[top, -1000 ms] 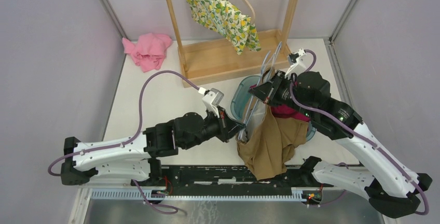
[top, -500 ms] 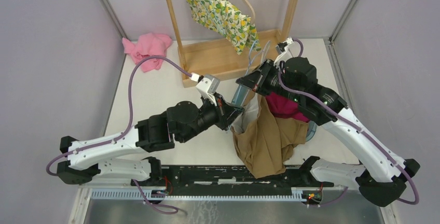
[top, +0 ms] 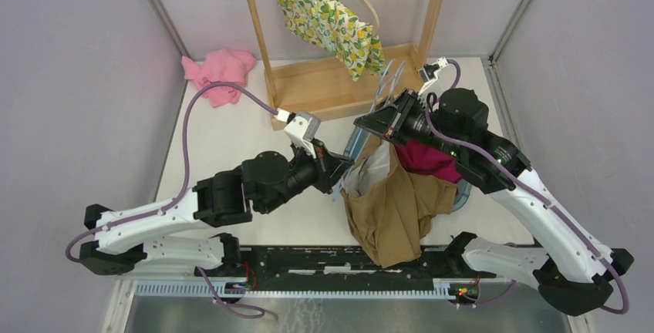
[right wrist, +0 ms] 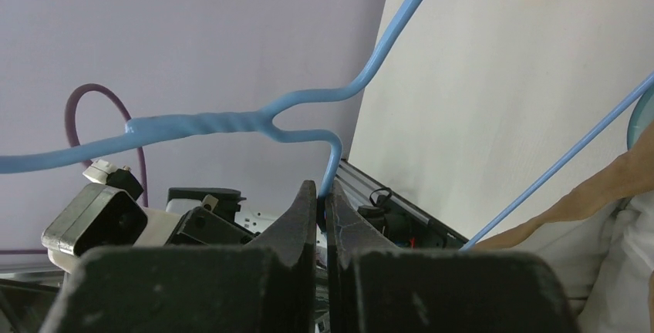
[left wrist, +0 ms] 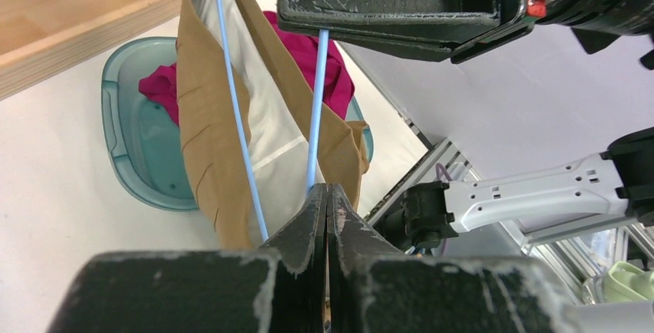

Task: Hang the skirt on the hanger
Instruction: Hang the skirt on the hanger, then place the hanger on the clothesline.

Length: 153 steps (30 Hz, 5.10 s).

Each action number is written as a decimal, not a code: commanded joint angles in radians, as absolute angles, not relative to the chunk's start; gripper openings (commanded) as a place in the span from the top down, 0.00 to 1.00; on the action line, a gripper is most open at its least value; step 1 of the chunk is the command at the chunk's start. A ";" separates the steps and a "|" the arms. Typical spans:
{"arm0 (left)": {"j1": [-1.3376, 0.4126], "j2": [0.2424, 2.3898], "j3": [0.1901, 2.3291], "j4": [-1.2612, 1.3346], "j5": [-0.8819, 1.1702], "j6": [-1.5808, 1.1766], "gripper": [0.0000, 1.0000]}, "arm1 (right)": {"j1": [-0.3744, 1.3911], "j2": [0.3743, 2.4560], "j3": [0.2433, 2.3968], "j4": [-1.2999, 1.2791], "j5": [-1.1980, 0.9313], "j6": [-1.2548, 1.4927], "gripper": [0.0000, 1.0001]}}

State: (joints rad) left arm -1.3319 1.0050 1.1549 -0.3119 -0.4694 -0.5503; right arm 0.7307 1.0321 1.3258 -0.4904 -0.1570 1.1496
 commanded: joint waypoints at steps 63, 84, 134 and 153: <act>-1.249 0.869 0.958 -0.095 -0.137 -0.635 0.93 | 0.707 1.025 1.378 -0.299 -0.305 1.212 0.99; -1.133 0.817 1.080 -0.249 -0.103 -0.549 0.93 | 0.697 1.299 2.007 -0.642 -0.473 0.938 0.99; -1.132 0.780 1.193 -0.445 -0.251 -0.362 0.92 | -0.185 1.963 2.646 0.030 -1.194 1.688 0.99; -1.103 0.836 1.248 -0.484 -0.291 -0.355 0.92 | -0.013 2.194 2.775 -0.040 -1.051 1.533 0.99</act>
State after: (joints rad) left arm -1.1126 0.8345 1.1889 -0.4854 -0.2672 -0.4007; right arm -0.0074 2.2005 2.7003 -0.1036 -1.1435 1.6089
